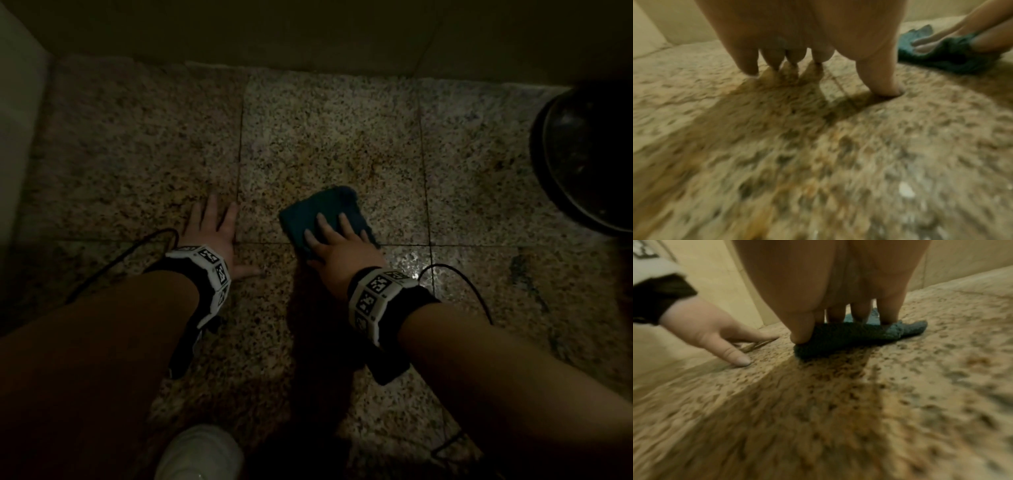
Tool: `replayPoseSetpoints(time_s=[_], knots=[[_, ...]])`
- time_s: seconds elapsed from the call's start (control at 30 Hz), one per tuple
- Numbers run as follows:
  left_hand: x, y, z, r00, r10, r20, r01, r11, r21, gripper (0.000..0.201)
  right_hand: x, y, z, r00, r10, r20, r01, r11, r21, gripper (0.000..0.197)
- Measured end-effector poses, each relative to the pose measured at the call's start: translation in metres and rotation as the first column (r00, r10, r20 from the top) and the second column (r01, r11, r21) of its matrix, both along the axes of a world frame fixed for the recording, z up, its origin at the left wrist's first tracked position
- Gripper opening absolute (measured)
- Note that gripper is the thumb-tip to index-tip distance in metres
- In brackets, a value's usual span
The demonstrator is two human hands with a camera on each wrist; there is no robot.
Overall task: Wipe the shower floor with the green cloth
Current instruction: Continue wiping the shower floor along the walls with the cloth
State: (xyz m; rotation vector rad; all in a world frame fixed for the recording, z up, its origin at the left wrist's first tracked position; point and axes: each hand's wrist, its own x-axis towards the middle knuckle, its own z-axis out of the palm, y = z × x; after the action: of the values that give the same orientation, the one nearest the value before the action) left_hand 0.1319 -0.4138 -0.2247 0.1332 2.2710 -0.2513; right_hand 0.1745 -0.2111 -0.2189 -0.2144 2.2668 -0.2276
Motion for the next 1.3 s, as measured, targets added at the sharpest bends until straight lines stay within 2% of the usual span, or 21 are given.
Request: replayPoseSetpoints(time_s=[0.2, 0.47, 0.73, 0.93, 1.0, 1.07, 1.13, 1.23, 1.3], knots=[[-0.003, 0.000, -0.008, 0.999, 0.014, 0.030, -0.014, 1.000, -0.012, 0.125, -0.040, -0.010, -0.005, 0.999, -0.035, -0.002, 0.035, 0.999, -0.003, 0.054], [-0.005, 0.005, -0.002, 0.998, -0.003, 0.066, 0.008, 0.997, -0.076, 0.116, -0.118, -0.026, 0.007, 1.000, -0.022, 0.002, 0.022, 1.000, -0.015, 0.056], [-0.007, 0.006, 0.000, 0.996, -0.003, 0.084, 0.010, 0.996, -0.086, 0.118, -0.100, -0.027, 0.002, 1.000, 0.029, 0.003, -0.029, 1.000, 0.007, 0.057], [-0.005, 0.005, 0.005, 0.999, 0.020, 0.038, -0.020, 1.000, -0.021, 0.121, -0.055, -0.034, 0.014, 0.984, 0.169, 0.049, -0.168, 0.986, -0.022, 0.054], [-0.002, 0.008, 0.009, 0.999, 0.035, -0.021, -0.034, 0.998, 0.045, 0.118, -0.051, -0.028, 0.018, 0.993, 0.111, 0.042, -0.108, 0.991, -0.072, 0.050], [0.000, 0.015, 0.014, 0.995, 0.018, -0.100, -0.008, 0.995, 0.099, 0.111, -0.051, -0.012, 0.023, 0.996, -0.068, -0.055, 0.061, 0.990, -0.124, 0.051], [-0.002, 0.028, 0.016, 0.987, -0.040, -0.155, 0.063, 0.987, 0.145, 0.099, -0.054, 0.009, 0.023, 0.971, -0.177, -0.162, 0.168, 0.983, -0.069, 0.055], [-0.007, 0.057, 0.014, 0.985, -0.125, -0.121, 0.148, 0.969, 0.198, 0.083, -0.050, 0.046, 0.010, 0.958, -0.256, -0.127, 0.265, 0.963, 0.056, 0.058], [-0.007, 0.076, 0.012, 0.987, -0.146, -0.071, 0.158, 0.966, 0.207, 0.078, -0.040, 0.063, -0.004, 0.967, -0.240, -0.088, 0.248, 0.964, 0.095, 0.058]])
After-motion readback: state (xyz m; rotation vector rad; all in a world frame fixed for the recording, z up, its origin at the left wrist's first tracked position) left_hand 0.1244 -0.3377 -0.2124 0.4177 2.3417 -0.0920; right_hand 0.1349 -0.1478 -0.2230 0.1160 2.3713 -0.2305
